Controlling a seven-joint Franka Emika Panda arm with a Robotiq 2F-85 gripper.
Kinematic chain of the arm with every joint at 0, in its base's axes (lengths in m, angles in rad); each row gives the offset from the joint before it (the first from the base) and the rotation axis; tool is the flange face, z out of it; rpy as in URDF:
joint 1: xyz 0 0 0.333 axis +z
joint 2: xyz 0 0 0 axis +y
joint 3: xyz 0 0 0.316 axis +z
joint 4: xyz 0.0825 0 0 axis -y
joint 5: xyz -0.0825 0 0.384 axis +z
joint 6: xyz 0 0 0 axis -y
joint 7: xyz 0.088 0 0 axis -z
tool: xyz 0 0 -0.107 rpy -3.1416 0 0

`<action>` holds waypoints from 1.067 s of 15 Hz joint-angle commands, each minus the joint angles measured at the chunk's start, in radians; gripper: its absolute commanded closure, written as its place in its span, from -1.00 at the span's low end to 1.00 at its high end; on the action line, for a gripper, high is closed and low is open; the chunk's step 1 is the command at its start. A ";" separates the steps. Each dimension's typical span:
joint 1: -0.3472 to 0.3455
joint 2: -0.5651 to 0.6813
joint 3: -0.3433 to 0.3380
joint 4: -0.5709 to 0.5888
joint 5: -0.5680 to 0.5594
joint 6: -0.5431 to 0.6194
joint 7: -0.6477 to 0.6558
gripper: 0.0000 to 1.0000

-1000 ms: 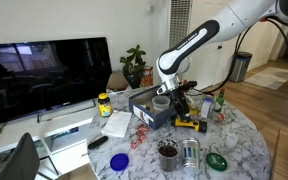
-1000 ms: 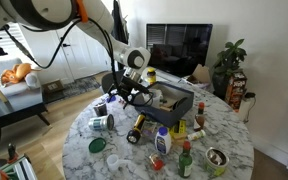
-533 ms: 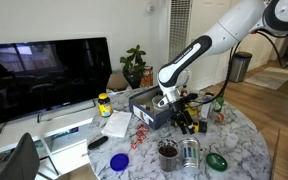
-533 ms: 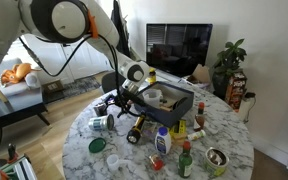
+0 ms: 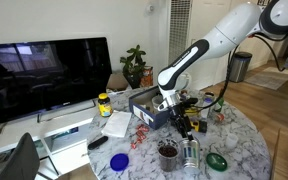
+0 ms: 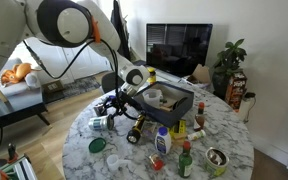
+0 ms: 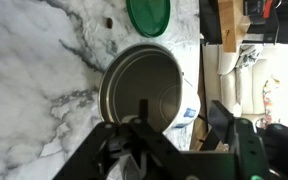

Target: Put the black and yellow torch on the table then put the silver cup inside the clear cup in the box.

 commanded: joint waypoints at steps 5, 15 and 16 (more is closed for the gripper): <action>-0.022 -0.020 0.003 -0.014 0.016 -0.044 -0.041 0.91; -0.003 -0.299 -0.035 -0.117 -0.041 -0.082 -0.001 0.98; 0.011 -0.355 -0.046 -0.142 -0.068 -0.063 0.021 0.98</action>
